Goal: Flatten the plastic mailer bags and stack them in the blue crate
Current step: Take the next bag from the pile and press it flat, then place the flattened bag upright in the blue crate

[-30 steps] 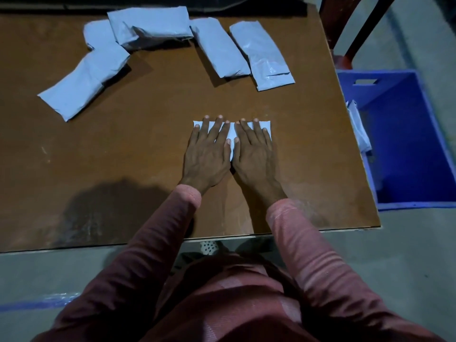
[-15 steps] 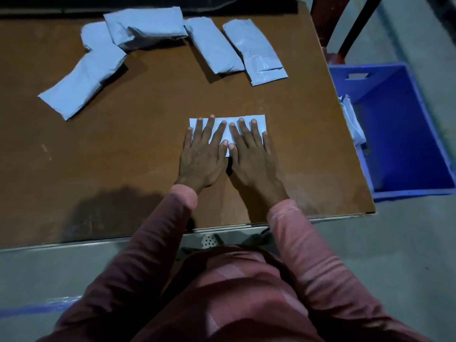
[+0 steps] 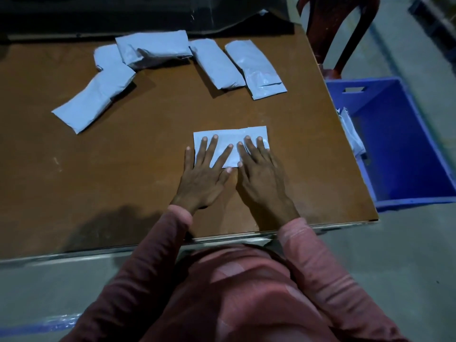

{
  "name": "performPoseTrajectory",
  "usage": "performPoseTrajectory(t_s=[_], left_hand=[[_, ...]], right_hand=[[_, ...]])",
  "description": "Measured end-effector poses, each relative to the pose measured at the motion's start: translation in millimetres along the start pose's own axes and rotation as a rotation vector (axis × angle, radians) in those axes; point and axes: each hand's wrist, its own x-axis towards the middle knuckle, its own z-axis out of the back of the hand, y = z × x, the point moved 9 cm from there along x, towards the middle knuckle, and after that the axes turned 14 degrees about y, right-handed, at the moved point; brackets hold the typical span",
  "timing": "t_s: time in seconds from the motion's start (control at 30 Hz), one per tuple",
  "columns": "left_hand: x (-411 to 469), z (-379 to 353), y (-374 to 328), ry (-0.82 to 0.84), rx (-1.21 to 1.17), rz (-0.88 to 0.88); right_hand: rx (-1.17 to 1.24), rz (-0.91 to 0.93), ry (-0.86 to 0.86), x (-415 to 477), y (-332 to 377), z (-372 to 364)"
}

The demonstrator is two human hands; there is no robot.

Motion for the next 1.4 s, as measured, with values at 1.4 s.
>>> performPoseTrajectory(t_s=[1.4], left_hand=[[511, 61, -472, 0.048, 0.382, -0.618]], right_hand=[[0.239, -0.753, -0.332, -25, -564, 126]])
